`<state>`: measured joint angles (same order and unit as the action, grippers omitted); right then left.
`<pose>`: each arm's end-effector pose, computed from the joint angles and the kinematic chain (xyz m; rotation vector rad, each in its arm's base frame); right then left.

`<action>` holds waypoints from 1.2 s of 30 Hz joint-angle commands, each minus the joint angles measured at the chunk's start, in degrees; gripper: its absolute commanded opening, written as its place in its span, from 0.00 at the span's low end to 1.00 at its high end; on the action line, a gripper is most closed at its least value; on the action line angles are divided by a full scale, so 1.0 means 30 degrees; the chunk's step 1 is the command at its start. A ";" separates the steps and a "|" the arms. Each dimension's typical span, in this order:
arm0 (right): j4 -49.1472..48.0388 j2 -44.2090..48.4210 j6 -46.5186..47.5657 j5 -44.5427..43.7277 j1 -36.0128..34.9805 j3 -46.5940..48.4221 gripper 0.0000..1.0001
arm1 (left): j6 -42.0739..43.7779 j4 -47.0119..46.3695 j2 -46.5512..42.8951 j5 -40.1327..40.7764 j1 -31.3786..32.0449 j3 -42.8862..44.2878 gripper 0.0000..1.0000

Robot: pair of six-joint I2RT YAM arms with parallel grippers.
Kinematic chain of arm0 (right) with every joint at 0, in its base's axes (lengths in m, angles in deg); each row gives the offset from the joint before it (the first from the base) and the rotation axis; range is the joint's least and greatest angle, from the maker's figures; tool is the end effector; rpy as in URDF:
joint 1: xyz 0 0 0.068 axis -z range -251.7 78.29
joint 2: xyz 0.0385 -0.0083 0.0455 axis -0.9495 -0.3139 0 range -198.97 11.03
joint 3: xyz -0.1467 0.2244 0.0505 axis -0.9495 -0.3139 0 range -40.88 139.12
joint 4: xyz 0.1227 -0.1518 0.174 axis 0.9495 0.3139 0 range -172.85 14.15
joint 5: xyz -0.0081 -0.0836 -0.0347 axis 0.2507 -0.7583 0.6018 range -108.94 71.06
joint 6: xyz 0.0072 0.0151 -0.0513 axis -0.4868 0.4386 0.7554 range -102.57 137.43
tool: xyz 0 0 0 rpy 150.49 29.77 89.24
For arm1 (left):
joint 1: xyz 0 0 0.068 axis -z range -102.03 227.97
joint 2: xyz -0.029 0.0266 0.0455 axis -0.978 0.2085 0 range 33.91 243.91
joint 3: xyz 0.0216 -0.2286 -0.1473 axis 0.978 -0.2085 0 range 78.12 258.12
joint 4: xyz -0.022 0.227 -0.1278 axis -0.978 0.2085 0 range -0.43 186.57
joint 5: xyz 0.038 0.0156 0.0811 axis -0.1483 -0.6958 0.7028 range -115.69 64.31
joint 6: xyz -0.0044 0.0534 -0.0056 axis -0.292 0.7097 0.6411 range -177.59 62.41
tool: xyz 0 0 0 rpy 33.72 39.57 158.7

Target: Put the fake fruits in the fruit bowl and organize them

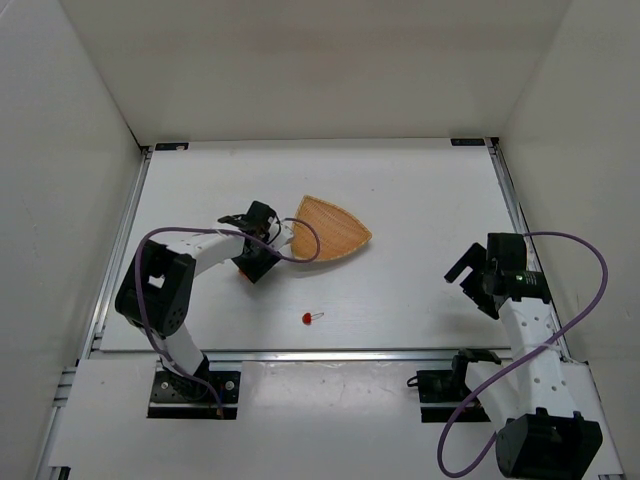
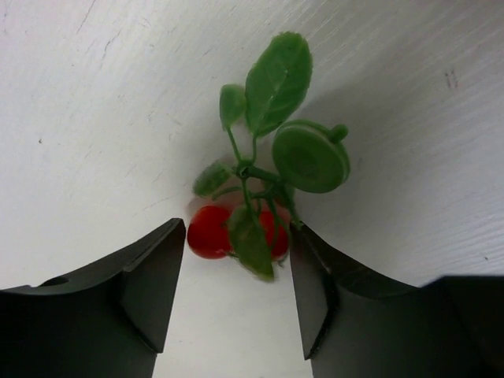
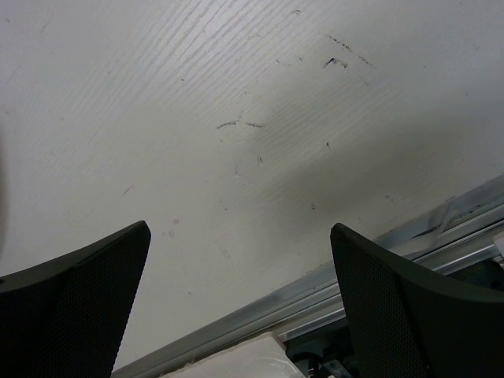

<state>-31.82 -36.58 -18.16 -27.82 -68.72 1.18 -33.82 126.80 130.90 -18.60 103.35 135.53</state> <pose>0.1513 -0.0134 0.2534 0.8949 2.3777 0.0247 0.2766 -0.1263 0.1593 1.1893 2.6503 0.1753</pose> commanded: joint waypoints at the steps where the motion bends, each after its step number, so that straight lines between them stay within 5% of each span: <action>1: 0.0130 -0.0152 0.0029 -0.0202 0.0060 0.0188 0.99 | -0.0189 -0.0224 0.0189 0.0243 -0.0345 -0.0267 0.65; 7: 0.0130 -0.0154 0.0029 -0.0202 0.0060 0.0188 0.99 | -0.0365 0.0155 -0.0365 -0.0107 -0.0347 -0.0269 0.50; 17: 0.0130 -0.0154 0.0205 -0.0408 0.0060 0.0188 0.99 | -0.0568 0.1649 -0.1598 -0.0751 -0.0347 0.1311 0.46; 23: 0.0130 -0.0154 0.0205 -0.0408 0.0060 0.0188 0.99 | -0.0745 0.3407 -0.1978 -0.1308 -0.0115 0.5555 0.46; 28: 0.0130 -0.0359 0.0205 -0.0202 0.0060 0.0188 0.99 | -0.0366 0.4080 -0.0488 -0.1104 0.0940 0.8985 0.33; 31: 0.0130 -0.0185 0.0205 -0.0202 0.0060 0.0188 0.99 | -0.0539 0.5574 0.0919 -0.1104 0.0942 0.9692 0.46; 32: 0.0130 -0.0183 0.0205 -0.0202 0.0060 0.0188 0.99 | -0.0540 0.5780 0.1125 -0.0930 0.0942 0.9692 0.61; 36: 0.0130 0.0022 0.0205 -0.0202 0.0060 -0.0222 0.99 | -0.0335 0.5782 0.1303 -0.0724 0.0942 0.7617 0.76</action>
<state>-31.82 -37.26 -18.14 -28.00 -68.72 1.18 -35.13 139.61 134.02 -20.91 106.35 161.74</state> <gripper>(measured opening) 0.992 0.747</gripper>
